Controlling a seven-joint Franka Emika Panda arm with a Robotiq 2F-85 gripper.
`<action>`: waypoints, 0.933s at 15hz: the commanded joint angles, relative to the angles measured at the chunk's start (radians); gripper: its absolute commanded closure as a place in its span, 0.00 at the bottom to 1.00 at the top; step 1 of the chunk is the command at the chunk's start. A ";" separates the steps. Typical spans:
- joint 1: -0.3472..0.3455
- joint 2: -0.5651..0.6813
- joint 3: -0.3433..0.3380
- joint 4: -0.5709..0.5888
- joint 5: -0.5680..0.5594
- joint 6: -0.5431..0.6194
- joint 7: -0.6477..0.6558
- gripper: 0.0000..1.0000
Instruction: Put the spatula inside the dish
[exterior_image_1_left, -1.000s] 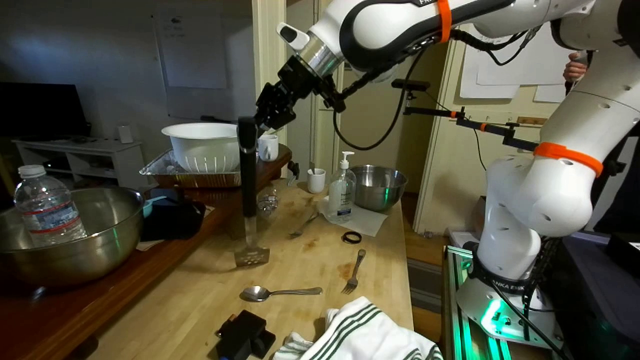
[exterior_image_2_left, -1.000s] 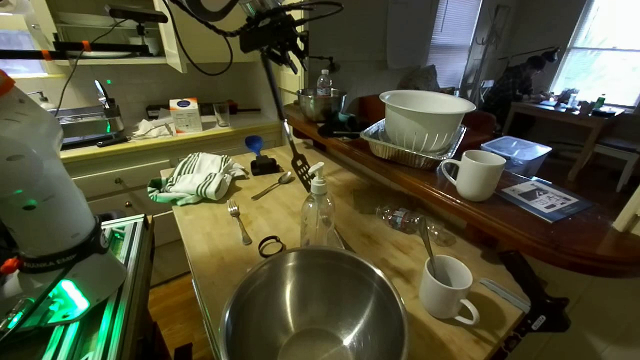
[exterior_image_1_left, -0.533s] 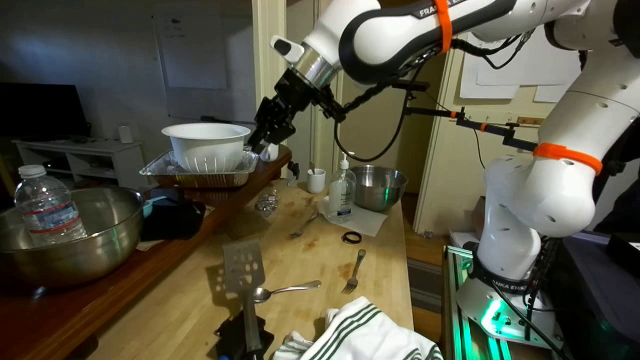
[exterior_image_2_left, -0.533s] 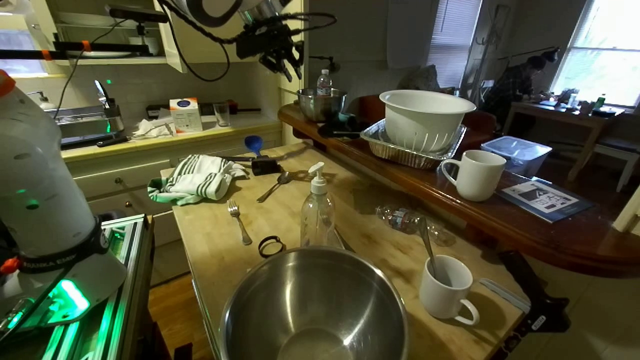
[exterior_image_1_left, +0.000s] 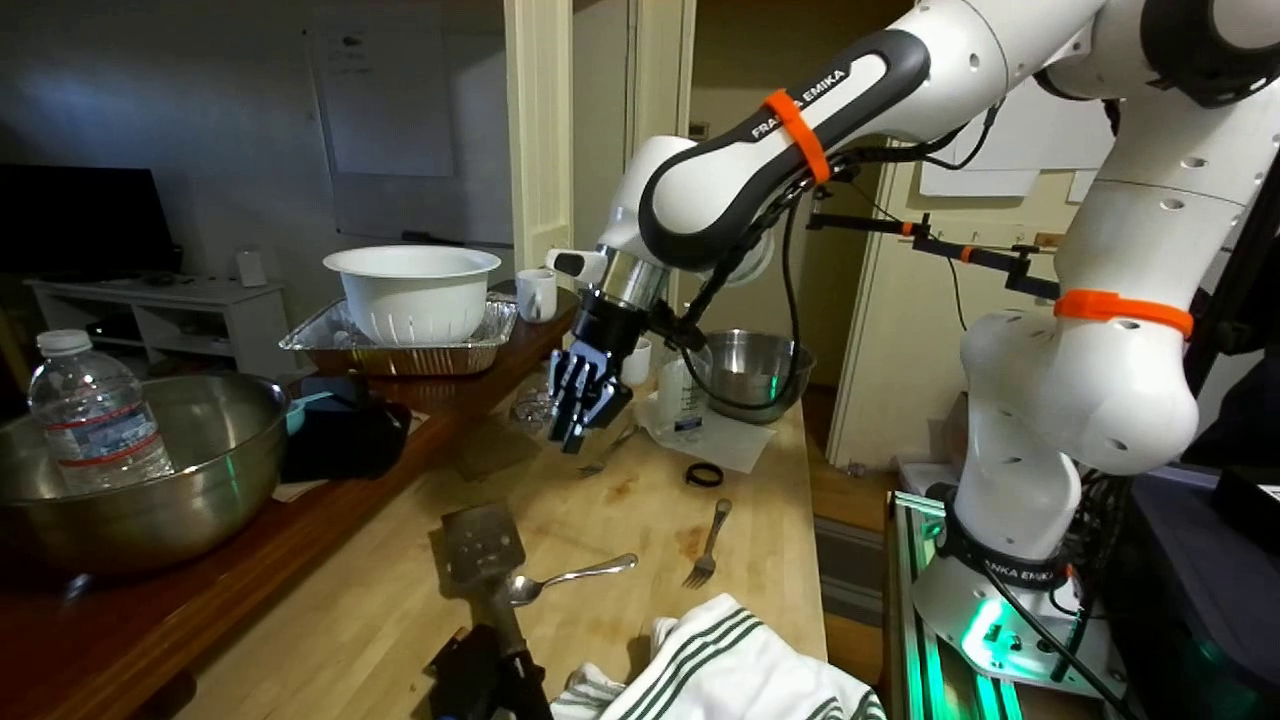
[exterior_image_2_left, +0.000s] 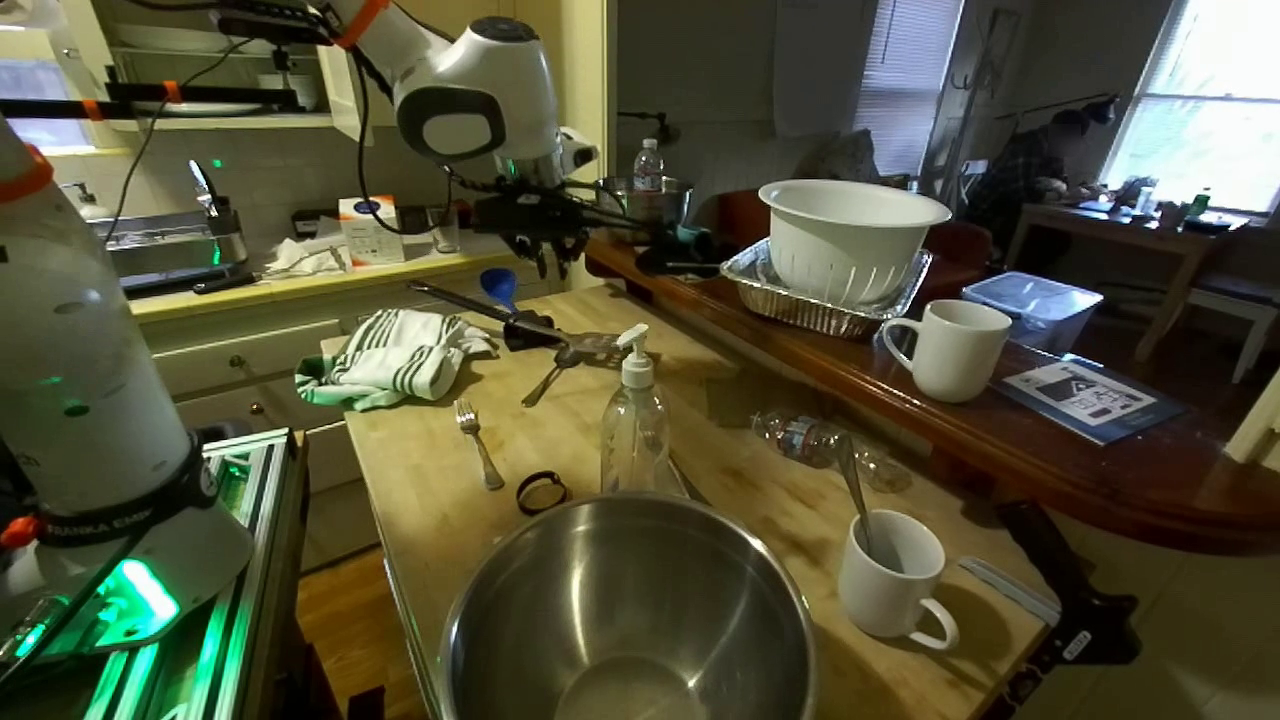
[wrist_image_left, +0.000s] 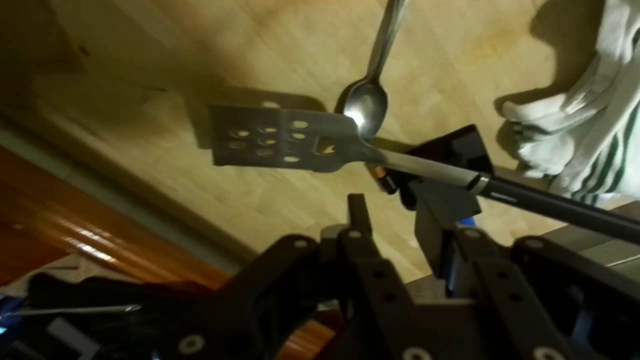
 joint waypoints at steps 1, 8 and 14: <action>0.008 0.075 0.018 0.028 0.151 -0.096 -0.236 0.92; -0.057 0.159 0.134 0.046 0.106 -0.246 -0.489 0.31; -0.075 0.152 0.163 0.032 0.120 -0.215 -0.468 0.09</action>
